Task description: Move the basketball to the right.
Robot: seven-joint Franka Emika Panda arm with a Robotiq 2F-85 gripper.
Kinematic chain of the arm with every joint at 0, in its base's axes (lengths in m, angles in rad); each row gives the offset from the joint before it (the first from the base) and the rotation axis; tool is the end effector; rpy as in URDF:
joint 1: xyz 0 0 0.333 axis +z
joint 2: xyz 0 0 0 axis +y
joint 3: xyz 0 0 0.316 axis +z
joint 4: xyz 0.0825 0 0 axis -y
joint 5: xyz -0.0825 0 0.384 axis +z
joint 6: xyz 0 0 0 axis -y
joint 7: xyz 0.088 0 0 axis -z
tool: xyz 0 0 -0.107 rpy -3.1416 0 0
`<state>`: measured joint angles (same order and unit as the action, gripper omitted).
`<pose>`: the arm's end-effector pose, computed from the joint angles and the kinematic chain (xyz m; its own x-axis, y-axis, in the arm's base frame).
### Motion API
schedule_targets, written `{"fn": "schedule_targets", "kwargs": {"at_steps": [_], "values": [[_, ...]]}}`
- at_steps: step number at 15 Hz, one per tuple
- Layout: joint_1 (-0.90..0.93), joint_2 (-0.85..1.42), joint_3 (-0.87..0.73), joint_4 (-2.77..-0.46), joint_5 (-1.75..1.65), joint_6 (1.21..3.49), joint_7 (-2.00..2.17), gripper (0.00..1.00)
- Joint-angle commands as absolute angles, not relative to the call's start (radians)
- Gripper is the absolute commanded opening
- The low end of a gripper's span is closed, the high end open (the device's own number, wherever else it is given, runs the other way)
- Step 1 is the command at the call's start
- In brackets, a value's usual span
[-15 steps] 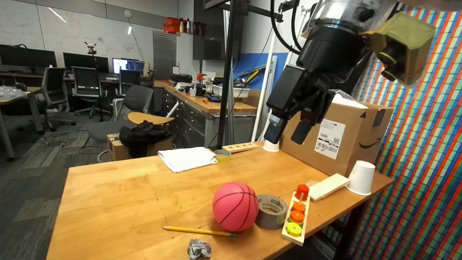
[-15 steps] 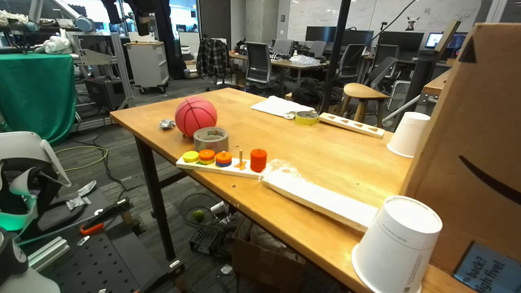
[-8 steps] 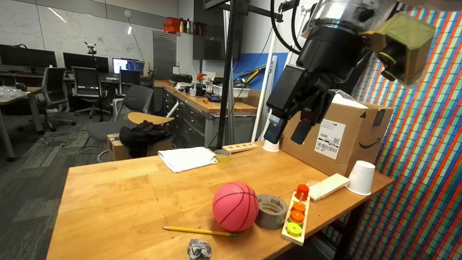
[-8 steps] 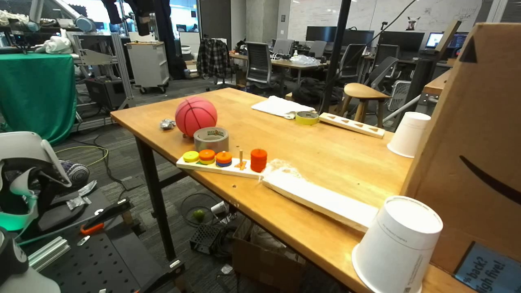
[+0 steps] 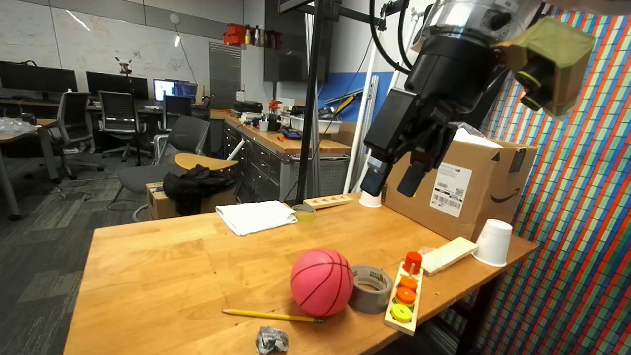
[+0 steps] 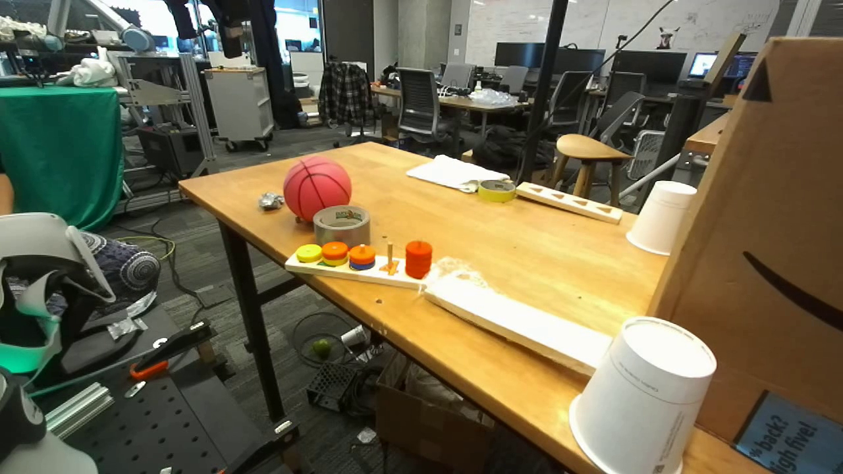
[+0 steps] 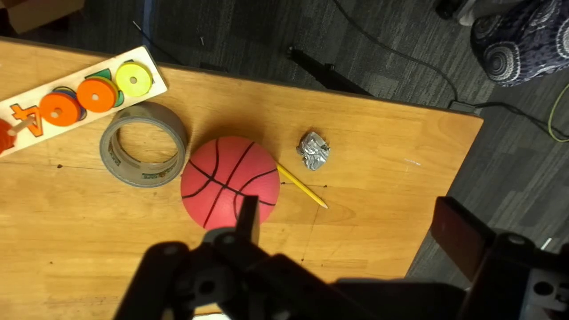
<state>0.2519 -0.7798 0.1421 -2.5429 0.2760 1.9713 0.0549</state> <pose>0.3049 0.1527 0.5347 0.9609 0.2041 0.1873 0.2379 -0.9543 -0.1806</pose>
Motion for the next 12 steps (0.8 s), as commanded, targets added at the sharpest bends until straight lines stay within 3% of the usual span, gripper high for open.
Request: {"fn": "schedule_targets", "kwargs": {"at_steps": [1, 12], "values": [[0.242, -0.780, 0.149, -2.540, 0.282, 1.966, 0.049, 1.00], [0.395, -0.658, 0.357, -2.570, 0.278, 2.241, 0.019, 1.00]]}}
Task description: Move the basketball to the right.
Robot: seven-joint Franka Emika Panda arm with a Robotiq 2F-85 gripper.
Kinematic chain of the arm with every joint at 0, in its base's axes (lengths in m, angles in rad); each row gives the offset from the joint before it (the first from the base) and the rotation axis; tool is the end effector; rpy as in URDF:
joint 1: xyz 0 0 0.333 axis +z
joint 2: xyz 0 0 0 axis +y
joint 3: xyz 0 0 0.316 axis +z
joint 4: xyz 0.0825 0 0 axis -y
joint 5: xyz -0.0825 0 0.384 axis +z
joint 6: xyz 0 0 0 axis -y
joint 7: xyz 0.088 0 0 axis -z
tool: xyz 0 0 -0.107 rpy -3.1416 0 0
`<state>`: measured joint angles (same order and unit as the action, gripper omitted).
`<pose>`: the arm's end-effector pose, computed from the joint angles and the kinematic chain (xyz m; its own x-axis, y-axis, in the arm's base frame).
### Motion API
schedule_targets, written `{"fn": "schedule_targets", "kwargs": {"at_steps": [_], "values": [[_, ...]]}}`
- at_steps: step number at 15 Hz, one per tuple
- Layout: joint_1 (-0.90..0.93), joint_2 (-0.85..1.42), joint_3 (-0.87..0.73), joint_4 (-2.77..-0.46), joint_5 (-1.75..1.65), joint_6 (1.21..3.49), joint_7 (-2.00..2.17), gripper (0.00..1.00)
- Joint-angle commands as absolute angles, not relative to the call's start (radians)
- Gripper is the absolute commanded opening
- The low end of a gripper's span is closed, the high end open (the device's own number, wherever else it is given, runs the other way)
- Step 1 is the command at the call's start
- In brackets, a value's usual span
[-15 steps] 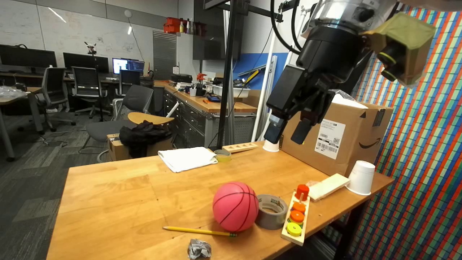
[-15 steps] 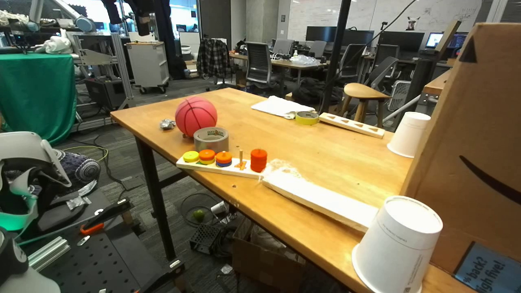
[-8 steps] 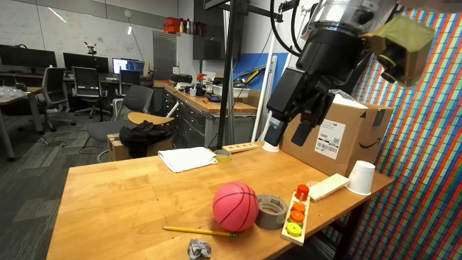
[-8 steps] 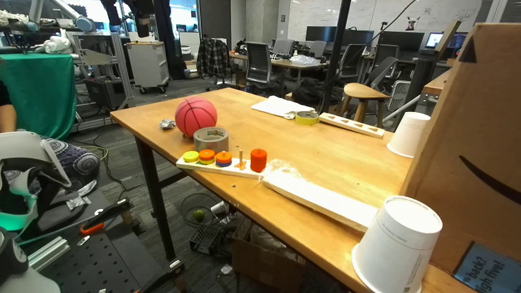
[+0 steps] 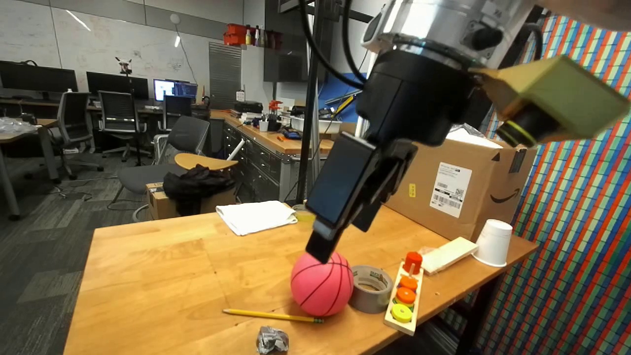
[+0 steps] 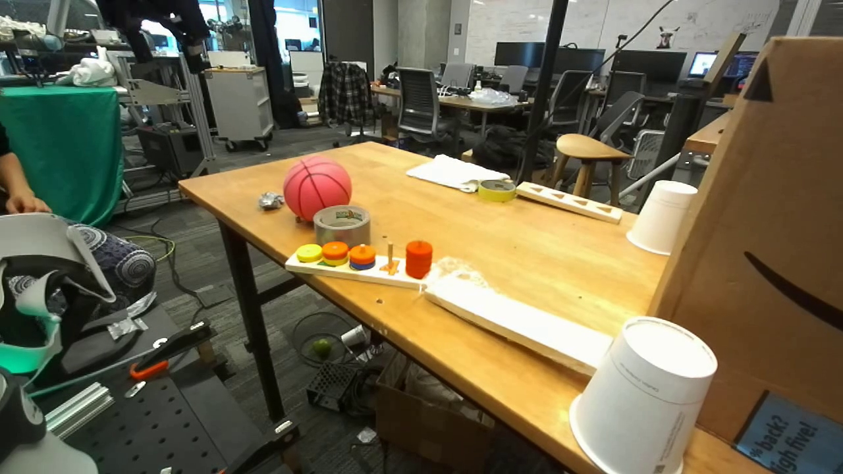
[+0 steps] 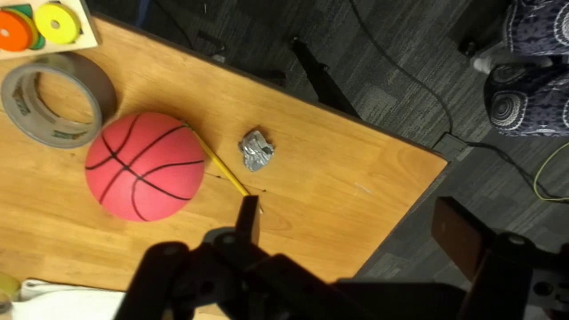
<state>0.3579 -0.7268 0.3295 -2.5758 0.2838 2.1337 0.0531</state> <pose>0.2697 0.2490 0.5049 0.8684 0.4238 0.2576 0.4538 -0.8885 -0.0681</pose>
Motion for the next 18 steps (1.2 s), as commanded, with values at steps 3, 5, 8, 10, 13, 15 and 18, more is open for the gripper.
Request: {"fn": "schedule_targets", "kwargs": {"at_steps": [3, 5, 8, 10, 13, 15, 18], "values": [[0.421, -0.550, 0.367, -2.552, 0.258, 2.339, -0.019, 1.00], [0.425, -0.476, 0.357, -2.532, 0.238, 2.382, -0.055, 1.00], [0.424, -0.363, 0.336, -2.506, 0.210, 2.425, -0.117, 1.00], [0.423, -0.302, 0.317, -2.502, 0.215, 2.433, -0.157, 1.00], [0.428, -0.237, 0.289, -2.515, 0.258, 2.428, -0.211, 1.00], [0.427, -0.205, 0.278, -2.529, 0.291, 2.427, -0.243, 1.00], [0.423, -0.160, 0.278, -2.542, 0.338, 2.436, -0.285, 1.00]]}}
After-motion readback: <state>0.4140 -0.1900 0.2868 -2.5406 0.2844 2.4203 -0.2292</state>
